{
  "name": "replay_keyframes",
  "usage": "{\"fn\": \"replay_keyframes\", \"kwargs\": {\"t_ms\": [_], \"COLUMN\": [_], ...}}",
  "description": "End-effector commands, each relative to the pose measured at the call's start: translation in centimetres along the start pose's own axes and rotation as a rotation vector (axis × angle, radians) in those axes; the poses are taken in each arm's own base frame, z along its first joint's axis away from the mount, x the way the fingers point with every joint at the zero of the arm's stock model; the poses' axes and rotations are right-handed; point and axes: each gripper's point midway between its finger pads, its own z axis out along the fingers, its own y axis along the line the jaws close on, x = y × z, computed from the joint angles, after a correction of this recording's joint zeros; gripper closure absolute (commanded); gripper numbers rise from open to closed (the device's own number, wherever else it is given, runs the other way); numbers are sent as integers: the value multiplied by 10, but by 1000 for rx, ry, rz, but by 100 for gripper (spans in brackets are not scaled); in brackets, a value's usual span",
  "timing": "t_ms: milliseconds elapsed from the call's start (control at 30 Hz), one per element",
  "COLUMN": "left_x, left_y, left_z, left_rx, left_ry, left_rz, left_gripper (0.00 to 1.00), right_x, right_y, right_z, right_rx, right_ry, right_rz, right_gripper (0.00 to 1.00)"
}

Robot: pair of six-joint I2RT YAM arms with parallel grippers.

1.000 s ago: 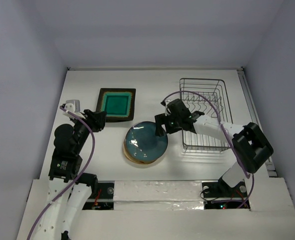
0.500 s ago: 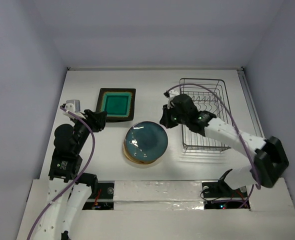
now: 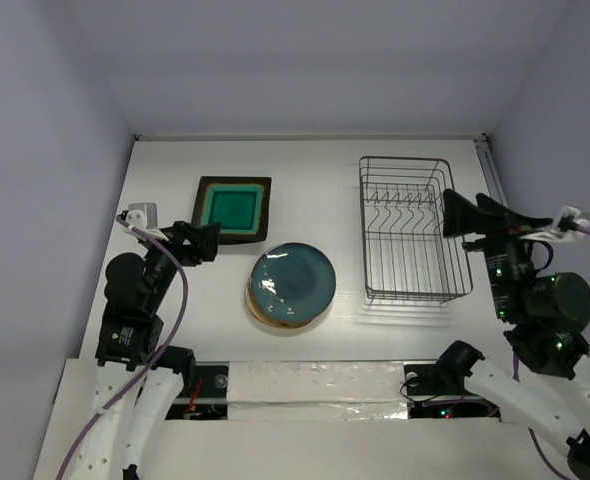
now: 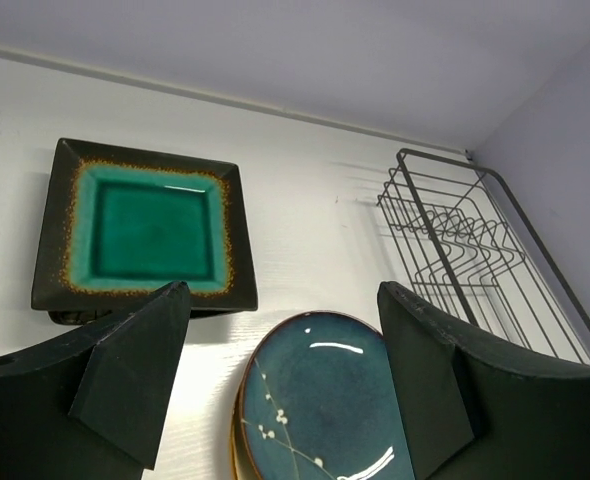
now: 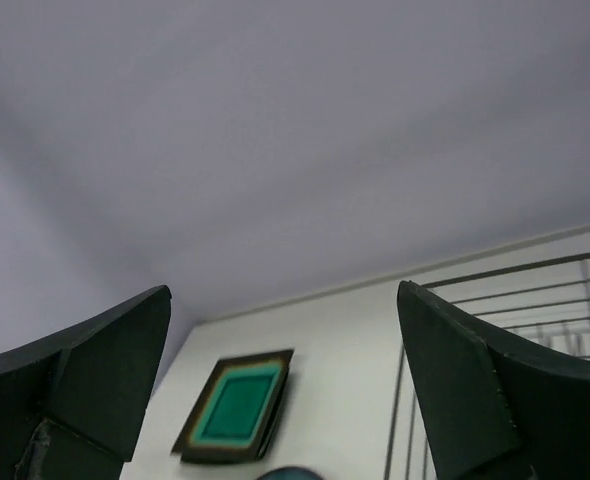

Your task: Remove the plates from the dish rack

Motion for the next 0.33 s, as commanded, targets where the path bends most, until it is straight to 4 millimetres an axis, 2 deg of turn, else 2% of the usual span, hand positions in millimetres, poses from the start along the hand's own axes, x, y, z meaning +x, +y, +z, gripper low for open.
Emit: {"fn": "replay_keyframes", "kwargs": {"t_ms": [0,167,300], "left_x": [-34,-65,-68], "left_y": [-15,-25,-26], "left_z": [-7,-21,-22], "left_rx": [39,44,43], "left_ry": [-108,-190,-203], "left_rz": [5,21,21], "left_gripper": [27,27,26], "right_x": [5,32,46], "right_y": [-50,-55,-51], "right_z": [-6,1,8], "right_rx": [244,272,257], "right_ry": [-52,13,45], "right_rz": [-35,-63,-65], "right_gripper": [0,0,0]}}
